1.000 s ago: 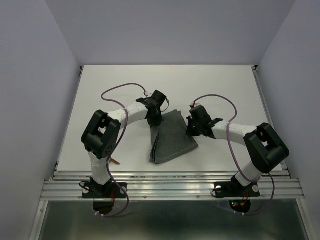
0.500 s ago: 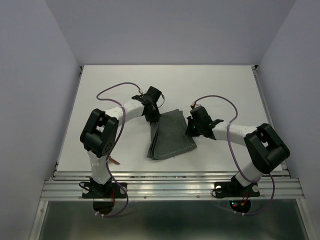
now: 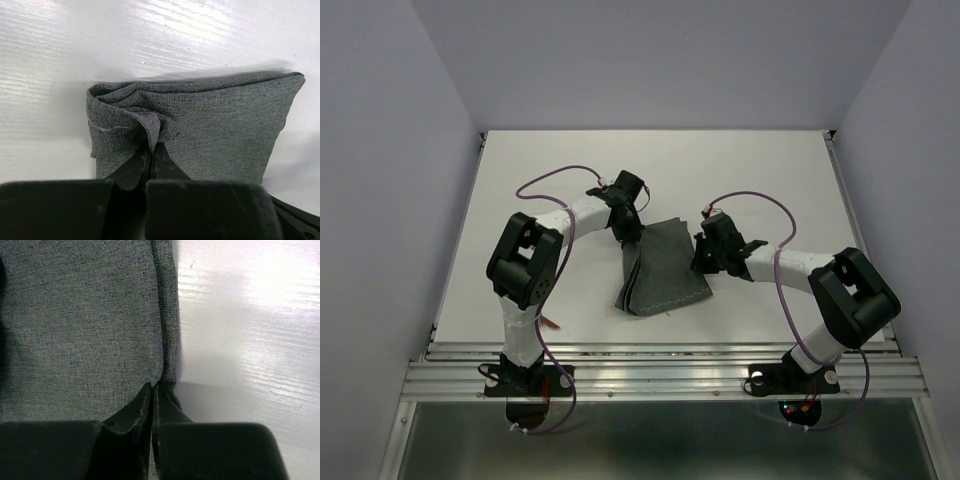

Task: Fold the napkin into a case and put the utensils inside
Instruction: Fold the lower triangle-folded napkin at the center of the board.

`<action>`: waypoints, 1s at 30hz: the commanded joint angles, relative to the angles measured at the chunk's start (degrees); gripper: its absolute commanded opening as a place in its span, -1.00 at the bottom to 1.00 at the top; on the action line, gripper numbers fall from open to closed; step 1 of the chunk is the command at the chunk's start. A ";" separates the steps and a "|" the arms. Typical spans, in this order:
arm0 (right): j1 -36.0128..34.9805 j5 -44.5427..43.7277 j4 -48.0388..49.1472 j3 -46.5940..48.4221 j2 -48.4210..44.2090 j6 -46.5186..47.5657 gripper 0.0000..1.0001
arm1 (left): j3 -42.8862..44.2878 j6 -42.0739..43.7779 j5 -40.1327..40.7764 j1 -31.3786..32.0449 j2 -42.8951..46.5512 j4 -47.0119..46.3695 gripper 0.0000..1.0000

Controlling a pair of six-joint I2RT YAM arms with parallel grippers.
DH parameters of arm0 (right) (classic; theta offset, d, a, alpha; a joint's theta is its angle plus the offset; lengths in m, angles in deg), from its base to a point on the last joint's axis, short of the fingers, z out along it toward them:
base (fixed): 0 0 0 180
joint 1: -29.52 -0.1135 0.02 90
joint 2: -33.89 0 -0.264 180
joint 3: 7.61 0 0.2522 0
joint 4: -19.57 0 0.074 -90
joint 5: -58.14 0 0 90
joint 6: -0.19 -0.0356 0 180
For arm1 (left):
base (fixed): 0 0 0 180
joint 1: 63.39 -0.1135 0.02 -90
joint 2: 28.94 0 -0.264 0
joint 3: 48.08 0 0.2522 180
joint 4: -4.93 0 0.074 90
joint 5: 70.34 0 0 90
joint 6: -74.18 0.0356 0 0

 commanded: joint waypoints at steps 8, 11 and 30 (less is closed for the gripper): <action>-0.03 1.06 -3.83 -2.66 1.67 0.08 -0.99 | 3.61 -2.25 0.03 -0.85 -0.90 -0.88 -1.00; -0.03 0.97 -3.65 -3.10 2.03 -0.18 -0.99 | 3.78 -2.69 0.03 -1.02 -0.90 -0.88 -1.00; -0.03 2.90 -3.39 -3.45 2.55 -0.45 -0.99 | 5.45 -4.10 -2.43 -1.38 -1.43 -1.50 -1.00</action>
